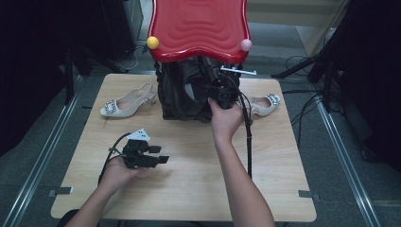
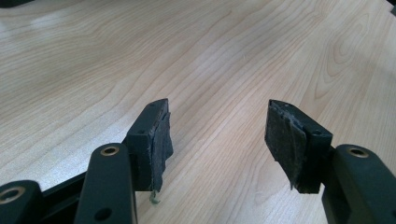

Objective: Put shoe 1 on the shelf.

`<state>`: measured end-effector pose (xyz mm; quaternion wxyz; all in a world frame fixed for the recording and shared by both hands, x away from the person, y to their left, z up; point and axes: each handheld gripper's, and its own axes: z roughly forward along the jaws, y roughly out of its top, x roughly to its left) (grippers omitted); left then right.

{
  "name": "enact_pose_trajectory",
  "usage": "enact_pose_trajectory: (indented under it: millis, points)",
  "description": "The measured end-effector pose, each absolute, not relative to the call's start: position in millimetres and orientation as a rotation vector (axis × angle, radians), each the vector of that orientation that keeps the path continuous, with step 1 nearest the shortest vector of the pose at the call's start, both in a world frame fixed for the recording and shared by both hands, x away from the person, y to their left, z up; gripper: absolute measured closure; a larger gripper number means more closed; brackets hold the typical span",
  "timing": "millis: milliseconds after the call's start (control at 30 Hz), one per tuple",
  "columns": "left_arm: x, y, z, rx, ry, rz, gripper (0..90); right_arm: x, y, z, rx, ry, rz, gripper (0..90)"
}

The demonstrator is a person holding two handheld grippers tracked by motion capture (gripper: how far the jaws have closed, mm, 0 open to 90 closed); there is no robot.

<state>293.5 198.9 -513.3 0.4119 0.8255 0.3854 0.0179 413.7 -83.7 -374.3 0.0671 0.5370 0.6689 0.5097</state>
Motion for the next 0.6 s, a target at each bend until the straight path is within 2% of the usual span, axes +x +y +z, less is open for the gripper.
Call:
enact_pose_trajectory:
  millis: [600]
  points:
    - [293,198,-514,2.079,0.964,0.033,40.9,427,-58,-379,1.652,1.879,1.442,82.5]
